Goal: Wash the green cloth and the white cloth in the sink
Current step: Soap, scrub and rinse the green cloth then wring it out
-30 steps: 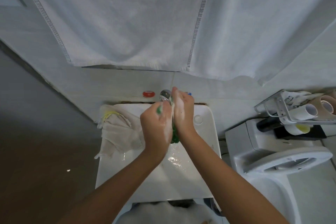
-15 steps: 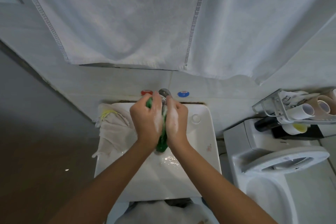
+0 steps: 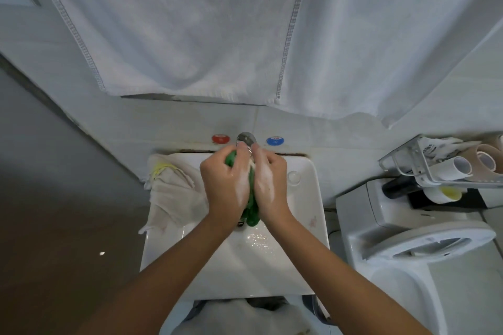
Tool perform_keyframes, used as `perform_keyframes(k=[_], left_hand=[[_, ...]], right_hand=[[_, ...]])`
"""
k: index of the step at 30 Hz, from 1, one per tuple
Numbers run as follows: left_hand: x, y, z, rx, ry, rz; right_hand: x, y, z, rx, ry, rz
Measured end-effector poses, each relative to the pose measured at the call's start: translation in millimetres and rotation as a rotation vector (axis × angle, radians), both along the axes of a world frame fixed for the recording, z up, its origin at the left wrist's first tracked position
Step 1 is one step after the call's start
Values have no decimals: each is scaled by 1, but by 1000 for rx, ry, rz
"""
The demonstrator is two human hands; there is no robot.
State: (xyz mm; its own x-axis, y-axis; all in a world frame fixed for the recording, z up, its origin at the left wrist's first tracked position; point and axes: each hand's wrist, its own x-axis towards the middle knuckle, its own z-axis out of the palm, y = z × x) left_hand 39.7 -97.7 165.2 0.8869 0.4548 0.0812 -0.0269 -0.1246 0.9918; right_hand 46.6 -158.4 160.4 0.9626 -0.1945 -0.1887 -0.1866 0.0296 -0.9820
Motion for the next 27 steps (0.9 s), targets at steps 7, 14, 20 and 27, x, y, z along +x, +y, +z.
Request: perform_keyframes(k=[7,14,20,27], left_hand=[[-5,-9,-10,-124,62,-14],[13,-4,-3,-65,83,-6],[-15,-17,-2,-26,23,-99],[1,-11,-1,-97,36,0]], right_hand=[[-5,-6,11,-53,-89,-14],[-5,-3,3,6,-64,-45],[19,-11,7,81,-15,-101],[9,-7,15,23,-71,-16]])
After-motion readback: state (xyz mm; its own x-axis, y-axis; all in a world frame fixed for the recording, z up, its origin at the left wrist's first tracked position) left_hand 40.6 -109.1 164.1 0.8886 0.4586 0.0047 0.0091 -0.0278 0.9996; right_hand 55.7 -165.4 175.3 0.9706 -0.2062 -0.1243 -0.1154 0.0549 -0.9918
